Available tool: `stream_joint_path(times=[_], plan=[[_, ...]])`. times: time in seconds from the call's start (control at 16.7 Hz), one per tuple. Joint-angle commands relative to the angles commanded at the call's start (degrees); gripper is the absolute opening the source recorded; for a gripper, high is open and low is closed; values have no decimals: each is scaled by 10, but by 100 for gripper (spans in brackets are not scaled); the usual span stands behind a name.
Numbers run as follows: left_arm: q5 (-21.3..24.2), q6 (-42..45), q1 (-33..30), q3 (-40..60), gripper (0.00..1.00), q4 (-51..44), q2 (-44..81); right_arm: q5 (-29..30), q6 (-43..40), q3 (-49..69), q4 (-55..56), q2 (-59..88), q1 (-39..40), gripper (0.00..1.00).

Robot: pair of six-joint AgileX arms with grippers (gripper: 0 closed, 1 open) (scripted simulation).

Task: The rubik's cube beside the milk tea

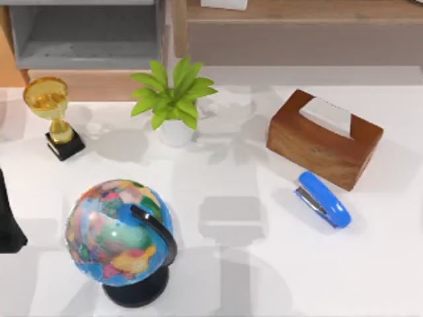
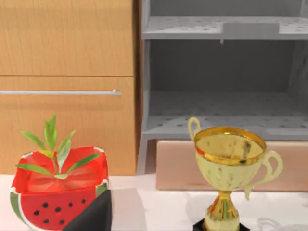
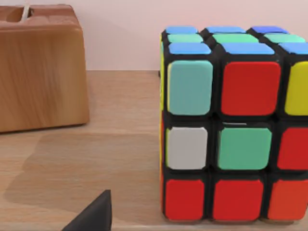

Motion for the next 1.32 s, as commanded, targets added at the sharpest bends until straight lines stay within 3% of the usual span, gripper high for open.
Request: stream_joint_path(times=[0.96, 1.32], plan=[[0, 0, 0, 0, 100, 0, 0, 21, 0, 155, -23, 132, 19, 100], [0, 0, 0, 0, 100, 0, 0, 21, 0, 155, -23, 132, 19, 55]])
